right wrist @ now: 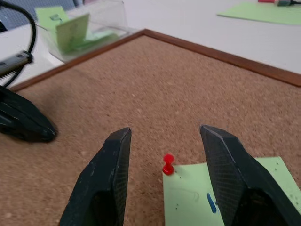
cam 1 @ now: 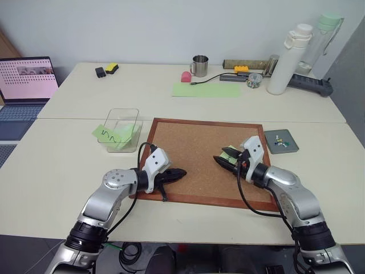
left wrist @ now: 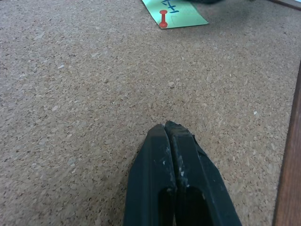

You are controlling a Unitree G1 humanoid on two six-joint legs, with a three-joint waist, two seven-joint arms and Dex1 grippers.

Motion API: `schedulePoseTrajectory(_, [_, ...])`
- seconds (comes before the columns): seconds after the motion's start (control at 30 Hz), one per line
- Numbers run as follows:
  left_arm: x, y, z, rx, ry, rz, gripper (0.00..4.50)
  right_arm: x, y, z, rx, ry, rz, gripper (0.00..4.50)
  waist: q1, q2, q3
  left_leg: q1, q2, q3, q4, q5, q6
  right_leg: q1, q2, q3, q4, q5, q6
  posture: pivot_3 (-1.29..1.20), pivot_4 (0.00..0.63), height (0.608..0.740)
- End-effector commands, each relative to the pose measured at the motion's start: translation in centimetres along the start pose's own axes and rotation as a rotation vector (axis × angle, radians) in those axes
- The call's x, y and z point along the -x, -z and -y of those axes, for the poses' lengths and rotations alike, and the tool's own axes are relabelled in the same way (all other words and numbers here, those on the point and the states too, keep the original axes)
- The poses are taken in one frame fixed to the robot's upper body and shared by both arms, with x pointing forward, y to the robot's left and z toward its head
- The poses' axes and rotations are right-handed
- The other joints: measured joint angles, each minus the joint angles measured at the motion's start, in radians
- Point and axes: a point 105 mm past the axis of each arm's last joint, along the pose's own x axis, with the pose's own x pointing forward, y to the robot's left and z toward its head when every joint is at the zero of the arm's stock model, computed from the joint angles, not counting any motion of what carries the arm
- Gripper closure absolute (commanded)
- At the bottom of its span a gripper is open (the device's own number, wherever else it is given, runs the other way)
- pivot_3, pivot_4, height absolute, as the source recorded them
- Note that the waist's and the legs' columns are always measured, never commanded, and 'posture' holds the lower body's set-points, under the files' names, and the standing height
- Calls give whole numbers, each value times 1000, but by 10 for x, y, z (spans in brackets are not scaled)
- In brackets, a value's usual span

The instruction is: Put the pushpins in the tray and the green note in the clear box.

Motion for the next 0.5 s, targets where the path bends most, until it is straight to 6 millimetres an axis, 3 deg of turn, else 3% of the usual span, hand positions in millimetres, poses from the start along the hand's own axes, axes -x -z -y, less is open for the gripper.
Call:
schedulePoseTrajectory(0.03, [1,4,4,-3,8,-19,4500,-6,-1,0,27,-8,-6,2097,0,0,0,0,0,0,0,0,0,0,0,0,0,0,0,0,150,740])
schedulePoseTrajectory(0.17, [2,4,5,1,4,-17,4500,-12,-2,-2,22,-28,-4,2097,-1,0,0,0,0,0,0,0,0,0,0,0,0,0,0,0,150,740])
schedulePoseTrajectory(0.27, [2,3,5,2,-1,-15,4500,-15,0,-4,18,-42,-8,2516,-1,0,0,0,0,0,0,0,0,0,0,0,0,0,0,0,150,740])
schedulePoseTrajectory(0.5, [2,2,3,14,-18,-8,4500,-16,0,-5,10,-56,-3,4050,-1,0,0,0,0,0,0,0,0,0,0,0,0,0,0,0,150,740])
